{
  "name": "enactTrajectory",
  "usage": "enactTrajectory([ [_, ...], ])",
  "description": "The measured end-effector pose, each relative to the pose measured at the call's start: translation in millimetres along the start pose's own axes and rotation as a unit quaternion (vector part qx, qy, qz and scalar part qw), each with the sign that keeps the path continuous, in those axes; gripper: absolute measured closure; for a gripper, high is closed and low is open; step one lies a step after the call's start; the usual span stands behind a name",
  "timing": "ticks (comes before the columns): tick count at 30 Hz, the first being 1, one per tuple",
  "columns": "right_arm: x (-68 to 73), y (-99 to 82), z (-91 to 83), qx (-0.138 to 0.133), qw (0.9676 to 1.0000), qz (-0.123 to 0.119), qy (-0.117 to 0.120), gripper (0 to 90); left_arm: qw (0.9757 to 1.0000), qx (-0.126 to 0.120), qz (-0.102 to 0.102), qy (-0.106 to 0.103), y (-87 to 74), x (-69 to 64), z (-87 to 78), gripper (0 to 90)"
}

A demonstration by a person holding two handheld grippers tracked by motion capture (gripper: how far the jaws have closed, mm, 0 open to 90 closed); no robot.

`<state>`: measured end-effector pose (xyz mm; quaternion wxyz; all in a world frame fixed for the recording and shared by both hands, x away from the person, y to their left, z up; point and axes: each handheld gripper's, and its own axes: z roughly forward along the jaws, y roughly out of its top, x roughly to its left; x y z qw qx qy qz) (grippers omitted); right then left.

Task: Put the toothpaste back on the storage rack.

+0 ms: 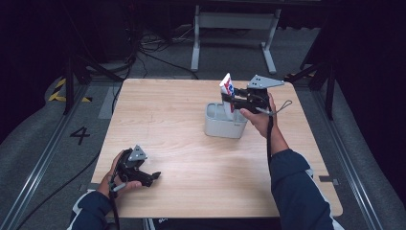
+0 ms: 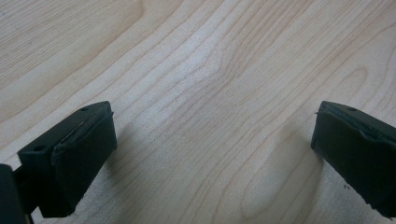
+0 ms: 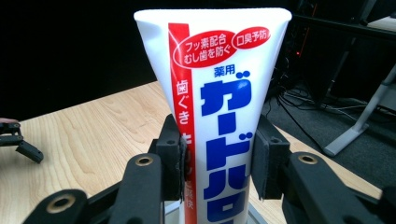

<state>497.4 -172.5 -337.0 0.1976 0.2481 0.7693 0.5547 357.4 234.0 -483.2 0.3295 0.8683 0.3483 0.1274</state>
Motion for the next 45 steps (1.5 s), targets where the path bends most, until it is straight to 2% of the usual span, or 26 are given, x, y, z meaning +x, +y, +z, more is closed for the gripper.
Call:
enactTrajectory([
  [10,-1.5,-7.3,6.4,0.014,0.9999,-0.001,-0.007,62.0,1.0000,-0.003,-0.001,0.001,-0.3,-0.2,0.5,0.5],
  [24,-1.9,-20.8,5.3,0.032,0.9994,-0.001,-0.011,61.3,1.0000,-0.003,0.000,0.001,-0.3,-0.1,0.5,0.5],
  [29,-1.3,-29.4,6.0,0.062,0.9979,-0.007,-0.013,60.3,1.0000,-0.003,0.000,0.001,-0.2,-0.1,0.5,0.4],
  [35,0.2,-34.5,5.9,0.080,0.9966,-0.015,-0.012,59.5,1.0000,-0.002,0.001,0.001,-0.2,0.1,0.4,0.5],
  [45,-3.3,-43.6,4.3,0.090,0.9959,-0.001,-0.009,59.4,1.0000,-0.002,0.001,0.001,-0.2,0.1,0.4,0.5],
])
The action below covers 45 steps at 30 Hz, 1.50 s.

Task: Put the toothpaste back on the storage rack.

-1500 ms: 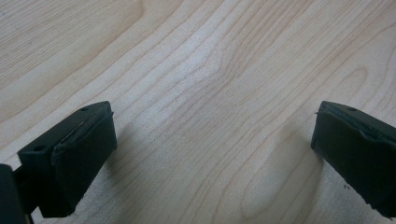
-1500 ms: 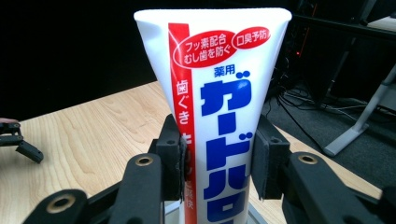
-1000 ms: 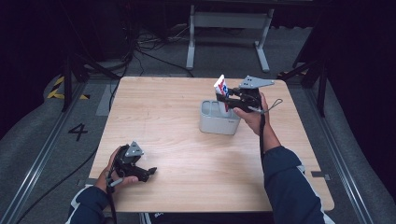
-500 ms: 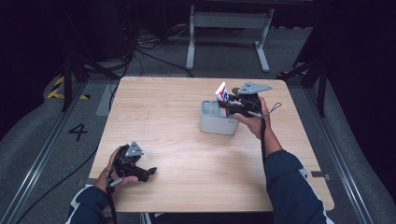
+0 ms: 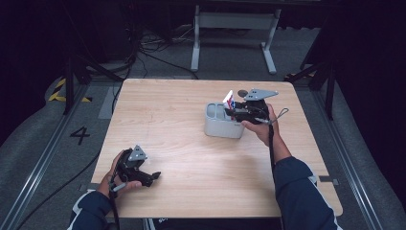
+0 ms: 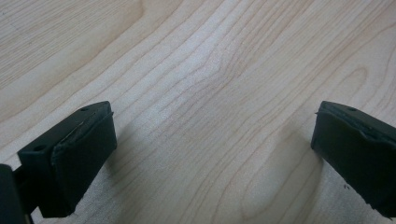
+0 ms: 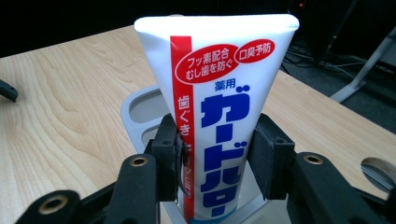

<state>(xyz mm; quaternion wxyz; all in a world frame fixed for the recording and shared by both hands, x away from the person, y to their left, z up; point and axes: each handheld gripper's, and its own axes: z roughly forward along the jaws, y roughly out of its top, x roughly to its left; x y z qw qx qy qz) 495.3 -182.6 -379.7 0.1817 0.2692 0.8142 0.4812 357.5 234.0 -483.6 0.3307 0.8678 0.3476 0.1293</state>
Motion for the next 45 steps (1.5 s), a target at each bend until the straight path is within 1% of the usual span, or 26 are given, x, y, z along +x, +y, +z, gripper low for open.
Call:
enactTrajectory([
  [2,-1.5,-2.2,-0.2,0.001,0.9999,0.009,0.005,59.3,1.0000,0.000,0.000,0.000,0.0,0.0,0.0,0.4],
  [4,-1.7,-3.1,-0.1,0.004,0.9999,0.010,0.006,59.3,1.0000,0.000,0.000,0.000,0.0,0.0,0.0,0.5],
  [7,-1.1,-4.6,-1.2,0.014,0.9999,0.006,0.000,58.7,1.0000,0.000,0.000,0.000,0.0,0.0,0.0,0.4],
  [9,-0.7,-4.7,-1.3,0.015,0.9999,0.005,0.000,58.7,1.0000,0.000,0.000,0.000,0.0,0.0,0.0,0.4],
  [12,1.5,-6.8,0.1,0.029,0.9996,-0.006,-0.003,58.3,1.0000,0.000,0.000,0.000,0.0,0.0,0.0,0.5],
  [17,2.0,-12.4,3.8,0.042,0.9991,-0.007,-0.005,57.2,1.0000,0.000,0.000,0.000,0.0,0.0,0.0,0.4],
  [18,1.7,-13.1,4.3,0.044,0.9990,-0.008,-0.007,56.4,1.0000,0.000,0.000,0.000,0.0,0.0,0.0,0.4],
  [19,1.9,-13.8,5.1,0.048,0.9988,-0.008,-0.009,52.7,1.0000,0.000,0.000,0.000,0.0,0.0,0.0,0.4],
  [20,2.1,-13.8,5.2,0.048,0.9987,-0.007,-0.013,53.0,1.0000,0.000,0.000,0.000,0.0,0.0,0.0,0.5],
  [21,2.0,-13.6,4.7,0.047,0.9988,-0.005,-0.012,55.8,1.0000,0.000,0.000,0.000,0.0,0.0,0.0,0.4],
  [22,1.6,-13.3,3.1,0.036,0.9993,0.000,-0.005,58.2,1.0000,0.000,0.000,0.000,0.0,0.0,0.0,0.5],
  [23,1.3,-12.8,1.7,0.028,0.9996,0.005,-0.004,57.5,1.0000,0.000,0.000,0.000,0.0,0.0,0.0,0.5],
  [25,1.3,-12.4,1.0,0.028,0.9996,0.008,-0.006,57.3,1.0000,0.000,0.000,0.000,0.0,-0.1,0.1,0.4],
  [27,1.1,-13.1,1.7,0.040,0.9991,0.005,-0.009,56.1,1.0000,0.000,0.000,0.000,0.0,0.0,0.0,0.4],
  [32,0.0,-14.1,-1.3,0.032,0.9994,0.009,-0.010,55.2,1.0000,0.000,0.000,0.000,0.0,0.0,0.0,0.4],
  [36,1.0,-13.2,-5.8,0.030,0.9995,0.005,-0.011,54.0,1.0000,0.000,0.000,0.000,0.0,0.0,0.0,0.4],
  [41,2.8,-12.6,-12.3,0.035,0.9993,-0.003,-0.016,53.6,1.0000,0.000,0.000,0.000,0.0,-0.1,0.0,0.4],
  [45,6.8,-12.6,-17.3,0.045,0.9987,-0.015,-0.018,52.7,1.0000,0.000,0.000,0.000,0.0,0.0,0.0,0.5],
])
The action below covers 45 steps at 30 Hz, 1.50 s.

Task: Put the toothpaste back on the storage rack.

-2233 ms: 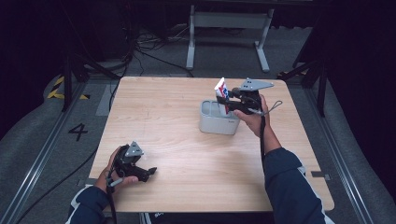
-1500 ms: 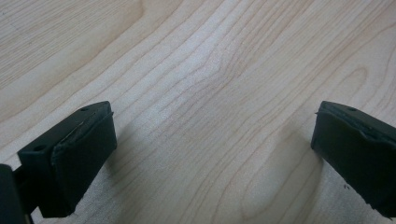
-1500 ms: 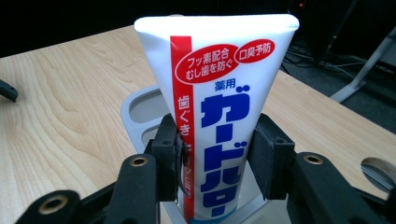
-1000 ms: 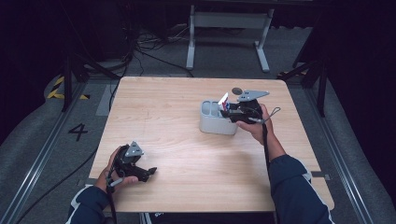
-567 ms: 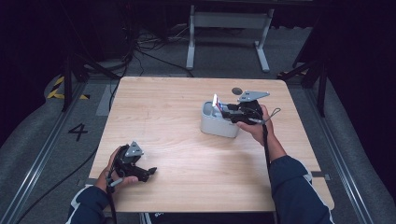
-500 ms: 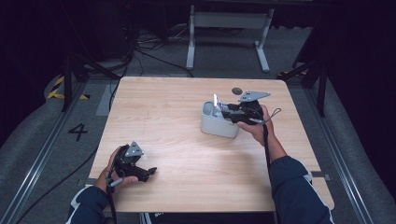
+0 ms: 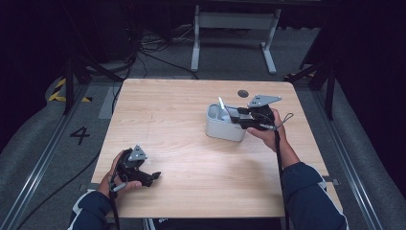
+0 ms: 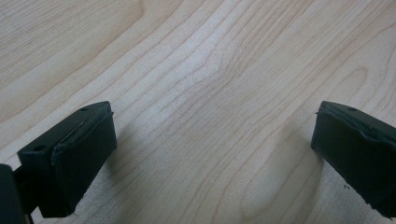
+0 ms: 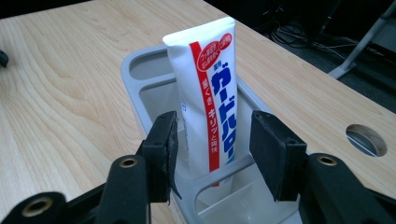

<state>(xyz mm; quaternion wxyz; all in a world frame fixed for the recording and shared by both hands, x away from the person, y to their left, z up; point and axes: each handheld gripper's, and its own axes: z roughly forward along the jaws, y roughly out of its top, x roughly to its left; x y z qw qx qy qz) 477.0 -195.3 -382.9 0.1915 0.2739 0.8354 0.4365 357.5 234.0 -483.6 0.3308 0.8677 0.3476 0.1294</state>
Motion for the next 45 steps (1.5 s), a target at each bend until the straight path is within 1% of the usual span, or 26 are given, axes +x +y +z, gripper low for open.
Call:
enactTrajectory([
  [4,1.2,0.6,-4.0,0.008,0.9999,-0.007,-0.006,52.5,1.0000,0.000,0.000,0.000,0.0,0.0,0.0,0.4],
  [6,1.8,1.2,-8.3,0.014,0.9998,-0.010,-0.009,50.8,1.0000,0.000,0.000,0.000,0.0,-0.1,0.0,0.4],
  [10,2.7,1.3,-12.9,0.016,0.9997,-0.015,-0.014,50.5,1.0000,0.000,0.000,0.000,0.0,0.0,0.0,0.4],
  [14,2.9,-0.2,-19.6,0.020,0.9994,-0.018,-0.021,47.8,1.0000,0.000,0.000,0.000,0.0,0.0,0.0,0.5],
  [18,3.1,-2.5,-25.7,0.020,0.9993,-0.017,-0.026,44.4,1.0000,0.000,0.000,0.000,0.0,0.0,0.0,0.4],
  [24,5.4,-6.6,-35.6,0.013,0.9991,-0.018,-0.036,41.3,1.0000,0.000,0.000,0.000,0.0,0.0,0.0,0.5],
  [28,7.0,-8.8,-42.0,0.016,0.9988,-0.024,-0.041,39.7,1.0000,0.000,0.000,0.000,0.0,0.0,0.0,0.5],
  [33,9.1,-12.6,-48.1,0.018,0.9987,-0.027,-0.040,38.5,1.0000,0.000,0.000,0.000,0.0,0.0,0.0,0.4],
  [36,10.4,-15.7,-50.7,0.023,0.9982,-0.034,-0.043,37.7,1.0000,0.000,0.000,0.000,0.0,0.0,0.0,0.5],
  [45,15.1,-24.4,-63.6,0.023,0.9975,-0.045,-0.049,36.7,1.0000,0.000,0.000,0.000,0.0,-0.1,0.0,0.5],
])
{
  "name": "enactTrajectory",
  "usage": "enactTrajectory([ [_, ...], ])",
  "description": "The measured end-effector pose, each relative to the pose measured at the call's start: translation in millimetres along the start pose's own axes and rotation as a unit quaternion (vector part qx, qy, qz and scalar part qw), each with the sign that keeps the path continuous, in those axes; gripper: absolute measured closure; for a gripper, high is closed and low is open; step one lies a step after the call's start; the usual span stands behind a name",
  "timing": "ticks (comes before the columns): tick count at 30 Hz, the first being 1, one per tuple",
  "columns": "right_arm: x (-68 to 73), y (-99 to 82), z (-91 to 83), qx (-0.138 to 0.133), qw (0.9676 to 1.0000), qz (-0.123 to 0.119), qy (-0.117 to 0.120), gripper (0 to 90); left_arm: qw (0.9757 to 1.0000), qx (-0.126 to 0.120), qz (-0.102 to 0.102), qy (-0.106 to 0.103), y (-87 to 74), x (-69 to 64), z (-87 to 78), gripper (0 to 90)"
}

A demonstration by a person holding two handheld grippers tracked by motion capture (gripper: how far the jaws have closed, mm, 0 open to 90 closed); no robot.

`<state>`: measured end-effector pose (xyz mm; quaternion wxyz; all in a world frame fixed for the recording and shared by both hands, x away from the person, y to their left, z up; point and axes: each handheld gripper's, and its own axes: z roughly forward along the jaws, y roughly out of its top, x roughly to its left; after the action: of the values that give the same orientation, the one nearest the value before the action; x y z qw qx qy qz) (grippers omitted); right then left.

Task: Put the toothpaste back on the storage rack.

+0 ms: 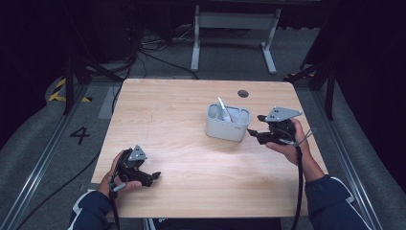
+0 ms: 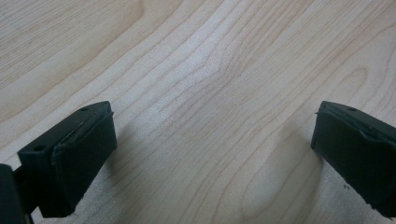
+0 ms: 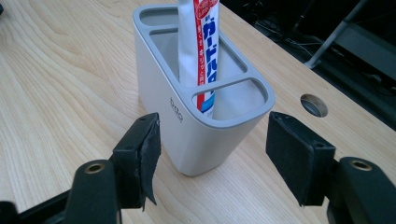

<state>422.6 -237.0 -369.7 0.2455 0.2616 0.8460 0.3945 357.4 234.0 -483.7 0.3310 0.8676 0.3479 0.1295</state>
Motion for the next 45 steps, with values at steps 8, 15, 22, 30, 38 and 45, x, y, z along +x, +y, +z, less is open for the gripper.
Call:
enactTrajectory([
  [8,4.6,-8.8,-7.5,0.011,0.9998,-0.013,-0.006,36.2,1.0000,0.000,0.000,0.000,0.0,0.0,0.0,0.5],
  [15,6.6,-18.8,-11.8,0.017,0.9997,-0.013,-0.010,34.8,1.0000,0.000,0.000,0.000,0.0,0.0,0.0,0.5],
  [22,8.4,-29.8,-13.8,0.028,0.9993,-0.017,-0.016,33.6,1.0000,0.000,0.000,0.000,0.0,0.0,0.0,0.5],
  [30,7.8,-42.4,-16.7,0.039,0.9987,-0.021,-0.025,31.1,1.0000,0.000,0.000,0.000,0.0,0.0,0.0,0.5],
  [38,6.7,-60.9,-20.6,0.062,0.9976,-0.018,-0.027,29.8,1.0000,0.000,0.000,0.000,0.0,0.0,0.0,0.5],
  [45,6.7,-76.0,-27.3,0.062,0.9977,-0.017,-0.024,30.3,1.0000,0.000,0.000,0.000,0.0,0.0,0.0,0.5],
])
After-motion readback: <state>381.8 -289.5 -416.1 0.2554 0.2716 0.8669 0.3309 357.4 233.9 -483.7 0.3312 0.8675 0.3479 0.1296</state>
